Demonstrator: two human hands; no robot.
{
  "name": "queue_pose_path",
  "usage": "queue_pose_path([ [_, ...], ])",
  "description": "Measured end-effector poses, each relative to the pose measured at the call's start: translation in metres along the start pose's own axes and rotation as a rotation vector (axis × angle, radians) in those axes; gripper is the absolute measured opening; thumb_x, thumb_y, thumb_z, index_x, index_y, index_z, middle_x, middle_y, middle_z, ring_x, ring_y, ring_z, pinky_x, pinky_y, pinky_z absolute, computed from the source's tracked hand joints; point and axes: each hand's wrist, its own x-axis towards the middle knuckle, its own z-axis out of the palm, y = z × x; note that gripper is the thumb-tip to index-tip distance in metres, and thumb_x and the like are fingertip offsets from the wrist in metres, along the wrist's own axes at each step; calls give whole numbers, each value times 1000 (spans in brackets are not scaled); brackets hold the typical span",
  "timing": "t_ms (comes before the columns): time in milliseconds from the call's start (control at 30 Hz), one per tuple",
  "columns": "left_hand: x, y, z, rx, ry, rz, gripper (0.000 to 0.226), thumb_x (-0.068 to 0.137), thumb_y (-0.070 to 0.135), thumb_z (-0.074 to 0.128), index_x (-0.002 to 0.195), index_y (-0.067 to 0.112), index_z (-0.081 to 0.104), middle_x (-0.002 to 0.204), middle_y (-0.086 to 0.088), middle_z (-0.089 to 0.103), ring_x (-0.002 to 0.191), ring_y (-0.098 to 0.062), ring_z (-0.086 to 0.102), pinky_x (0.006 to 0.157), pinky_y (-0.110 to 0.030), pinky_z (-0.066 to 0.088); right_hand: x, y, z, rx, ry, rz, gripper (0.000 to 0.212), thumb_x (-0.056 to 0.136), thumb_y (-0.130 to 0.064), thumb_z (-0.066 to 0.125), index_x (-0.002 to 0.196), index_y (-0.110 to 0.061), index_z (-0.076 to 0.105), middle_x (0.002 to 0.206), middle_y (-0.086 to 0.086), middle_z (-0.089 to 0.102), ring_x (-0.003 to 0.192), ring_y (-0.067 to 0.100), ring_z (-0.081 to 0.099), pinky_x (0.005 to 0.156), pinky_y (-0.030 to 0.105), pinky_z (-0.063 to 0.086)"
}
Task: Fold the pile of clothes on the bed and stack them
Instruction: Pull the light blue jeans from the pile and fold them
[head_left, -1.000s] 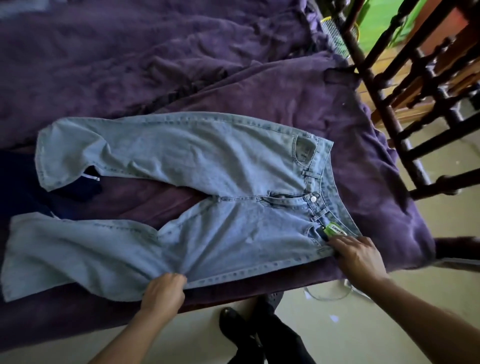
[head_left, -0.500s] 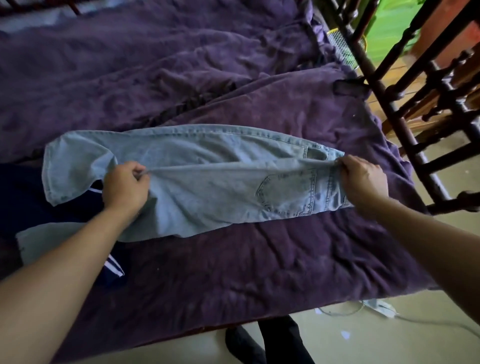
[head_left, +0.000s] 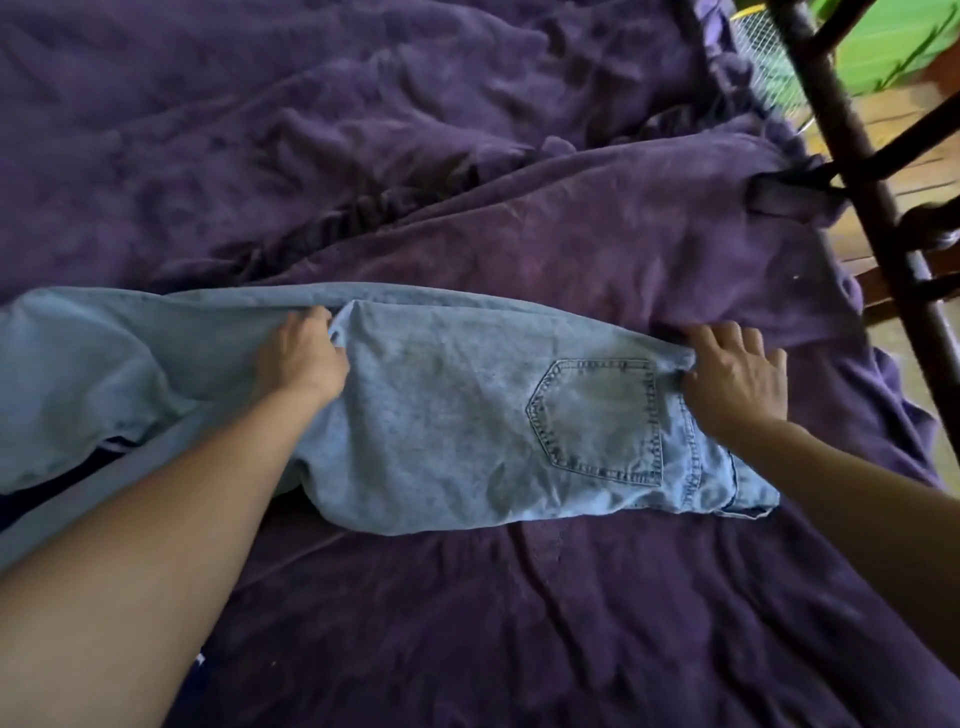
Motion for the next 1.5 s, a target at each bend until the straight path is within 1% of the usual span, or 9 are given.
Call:
queue_pose_path([
  [167,-40,-52,-10,-48,64,42,51,83,19,67,130,9,50,121,-22,51,112,-42,48,92,-49,41,-21,-91,-26,183,122,-271,56,69,-8,71,124,-11,60,129,15,55,114,39,51,85,49,42],
  [433,-157,-230,-17,221,-109,94,54,64,32,85,107,6,65,103,-14,60,93,-36,60,75,-45,50,-89,-285,-5,400,-255,-410,28,89,-25,57,116,-21,65,114,1,63,107,27,60,78,37,48],
  [667,-176,-327,-1,334,-279,221,90,39,40,88,121,19,58,131,-16,52,110,-35,57,78,-46,49,-101,-406,30,809,-358,144,40,80,-42,72,111,-17,67,90,-2,73,93,17,67,82,32,51],
  [800,-171,-352,-29,210,-209,360,54,37,9,87,87,14,68,102,-10,65,79,-29,66,54,-37,54,-95,-448,34,1004,-357,460,32,76,-36,78,78,-5,70,72,11,70,70,26,67,67,41,58],
  [900,-130,-375,-77,-31,-43,250,29,50,1,79,65,11,57,71,-7,61,54,-32,58,41,-32,41,-87,-473,22,1136,-339,557,32,82,-29,72,66,-4,60,62,15,61,46,21,55,42,24,45],
  [1067,1,-398,-160,-502,100,66,12,72,13,70,83,19,68,71,-3,69,65,-26,65,61,-38,55,-46,-513,-21,1456,-349,643,21,92,-25,60,79,-10,56,48,4,64,42,12,63,38,17,42],
  [1267,129,-410,-151,-828,26,-199,25,78,42,70,78,20,60,75,3,62,76,-19,62,68,-27,47,8,-549,-51,1508,-476,477,14,97,-28,50,92,-20,60,80,1,71,66,13,67,55,22,46],
  [1367,129,-425,-117,-1006,-156,-562,58,81,60,59,115,13,60,113,-10,64,105,-29,61,90,-36,48,1,-553,-38,1377,-467,411,7,95,-24,56,95,-21,62,91,5,70,77,18,68,60,26,50],
  [1500,123,-428,-100,-1102,-398,-613,57,71,39,79,117,10,64,108,-11,70,95,-29,69,85,-45,55,-25,-544,2,1256,-478,477,5,91,-23,62,90,-18,64,88,4,71,76,15,67,61,27,52],
])
